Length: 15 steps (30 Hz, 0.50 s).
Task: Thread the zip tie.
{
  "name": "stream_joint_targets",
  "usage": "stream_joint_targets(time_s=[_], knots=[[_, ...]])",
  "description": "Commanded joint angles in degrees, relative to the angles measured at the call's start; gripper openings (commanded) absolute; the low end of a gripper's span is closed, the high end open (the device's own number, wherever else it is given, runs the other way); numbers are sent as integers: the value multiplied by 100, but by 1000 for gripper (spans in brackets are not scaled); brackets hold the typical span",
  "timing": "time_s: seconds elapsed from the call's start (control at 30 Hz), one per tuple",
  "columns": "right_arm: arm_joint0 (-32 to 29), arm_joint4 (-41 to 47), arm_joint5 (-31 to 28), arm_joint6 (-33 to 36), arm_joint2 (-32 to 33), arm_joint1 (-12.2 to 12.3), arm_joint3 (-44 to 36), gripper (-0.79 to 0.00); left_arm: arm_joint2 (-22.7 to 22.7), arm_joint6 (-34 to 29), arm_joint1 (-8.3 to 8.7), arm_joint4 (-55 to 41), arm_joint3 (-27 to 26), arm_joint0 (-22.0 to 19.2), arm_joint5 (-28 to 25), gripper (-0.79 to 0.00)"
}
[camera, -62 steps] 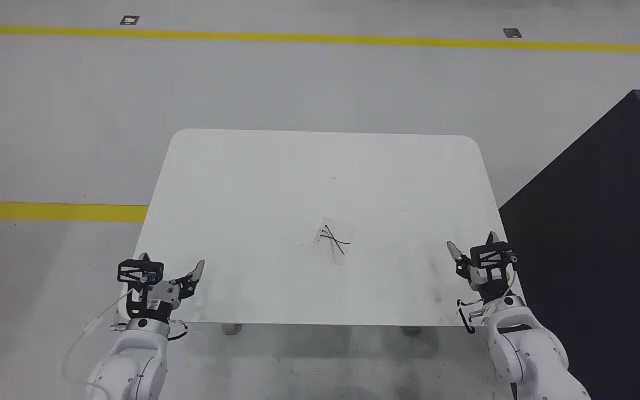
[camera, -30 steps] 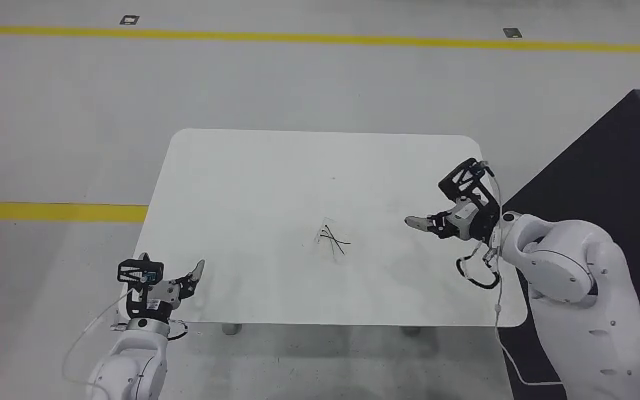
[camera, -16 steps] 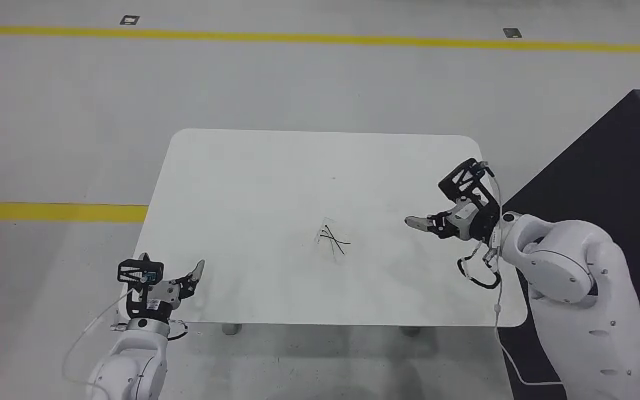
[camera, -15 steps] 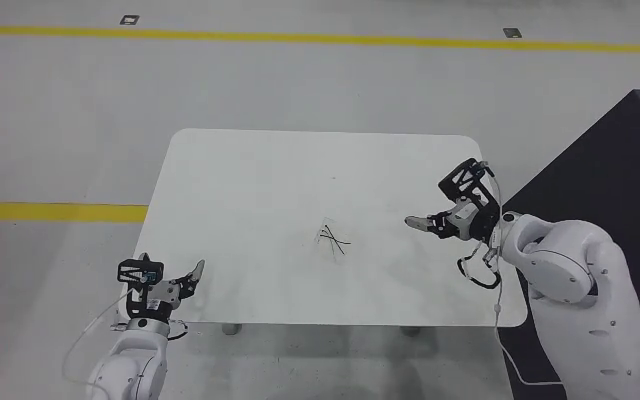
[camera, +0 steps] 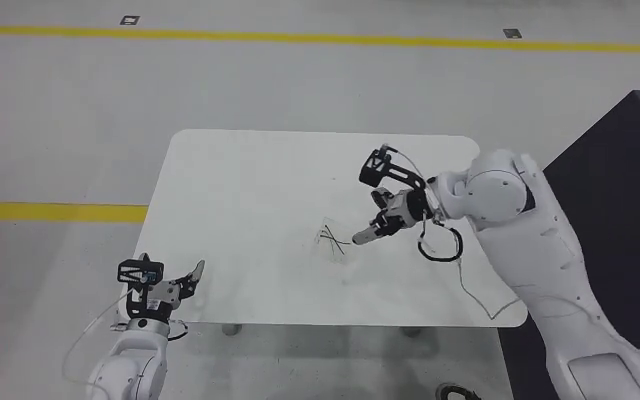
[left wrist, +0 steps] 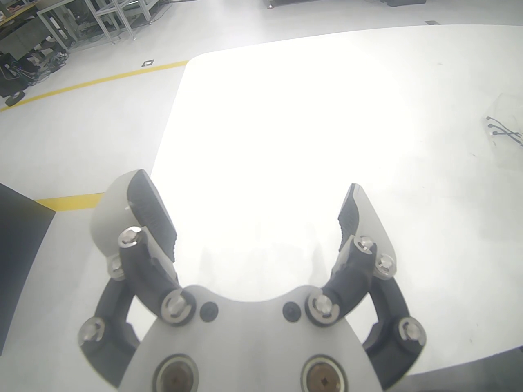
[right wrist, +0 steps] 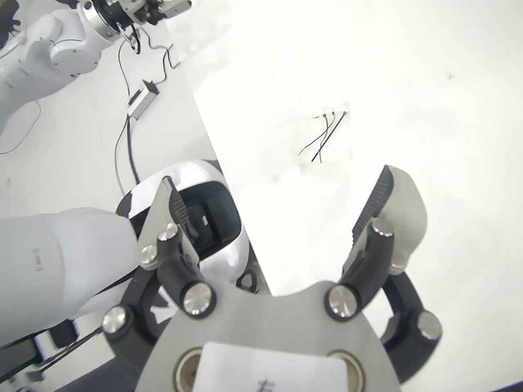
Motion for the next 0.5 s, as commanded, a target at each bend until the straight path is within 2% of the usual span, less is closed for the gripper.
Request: stream_joint_targets(time_s=[0.0, 0.07, 0.2, 0.47], knots=[[944, 324, 10, 6, -1073, -143, 911, 0, 0, 0, 0, 0, 0, 0, 0, 0], [1396, 217, 46, 42, -1627, -289, 1436, 0, 0, 0, 0, 0, 0, 0, 0, 0], [2003, 748, 33, 28, -2574, -676, 2440, 0, 0, 0, 0, 0, 0, 0, 0, 0], [2069, 789, 5, 0, -2649, -719, 2547, 0, 0, 0, 0, 0, 0, 0, 0, 0]])
